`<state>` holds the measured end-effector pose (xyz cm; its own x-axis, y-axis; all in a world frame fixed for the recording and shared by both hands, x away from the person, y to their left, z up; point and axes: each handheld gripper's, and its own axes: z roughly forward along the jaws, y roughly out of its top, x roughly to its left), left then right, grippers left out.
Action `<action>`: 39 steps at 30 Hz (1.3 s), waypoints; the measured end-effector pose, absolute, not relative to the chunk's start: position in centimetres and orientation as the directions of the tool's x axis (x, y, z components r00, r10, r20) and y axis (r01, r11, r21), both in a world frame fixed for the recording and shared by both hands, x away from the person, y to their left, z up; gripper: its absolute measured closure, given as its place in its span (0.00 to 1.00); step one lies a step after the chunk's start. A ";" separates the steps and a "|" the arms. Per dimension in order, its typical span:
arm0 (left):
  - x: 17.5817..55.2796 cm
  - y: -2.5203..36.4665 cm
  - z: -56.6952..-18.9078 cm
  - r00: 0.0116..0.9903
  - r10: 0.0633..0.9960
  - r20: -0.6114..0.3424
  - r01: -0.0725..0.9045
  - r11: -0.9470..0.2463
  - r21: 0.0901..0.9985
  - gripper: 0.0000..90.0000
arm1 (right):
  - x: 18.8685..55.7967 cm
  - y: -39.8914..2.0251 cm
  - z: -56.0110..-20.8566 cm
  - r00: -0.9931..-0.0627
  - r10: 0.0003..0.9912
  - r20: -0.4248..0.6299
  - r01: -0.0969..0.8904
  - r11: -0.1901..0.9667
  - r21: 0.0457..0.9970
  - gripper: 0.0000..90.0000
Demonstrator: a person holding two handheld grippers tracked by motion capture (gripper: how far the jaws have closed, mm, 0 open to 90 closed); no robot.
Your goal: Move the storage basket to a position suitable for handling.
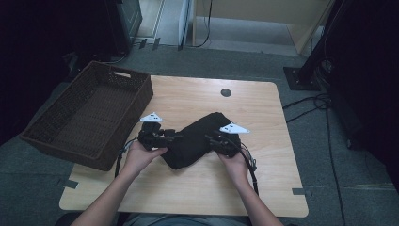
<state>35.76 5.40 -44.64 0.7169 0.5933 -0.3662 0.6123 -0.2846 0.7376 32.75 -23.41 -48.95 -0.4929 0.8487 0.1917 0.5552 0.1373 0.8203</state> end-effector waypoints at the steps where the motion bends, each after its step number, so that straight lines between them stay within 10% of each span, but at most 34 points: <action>1: 35.8 5.4 -44.6 0.717 0.593 -0.366 0.612 -0.285 0.738 0.50 | 32.7 -23.4 -49.0 -0.493 0.849 0.192 0.555 0.137 0.820 0.60; 39: 35.8 2.6 -48.2 0.722 0.598 -0.348 0.633 -0.370 0.680 0.51 | 30.6 -23.7 -50.9 -0.469 0.864 0.185 0.595 0.155 0.789 0.60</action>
<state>35.79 2.57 -48.15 0.7223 0.5978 -0.3477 0.6335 -0.3701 0.6795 30.63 -23.67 -50.91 -0.4692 0.8636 0.1845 0.5951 0.1549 0.7886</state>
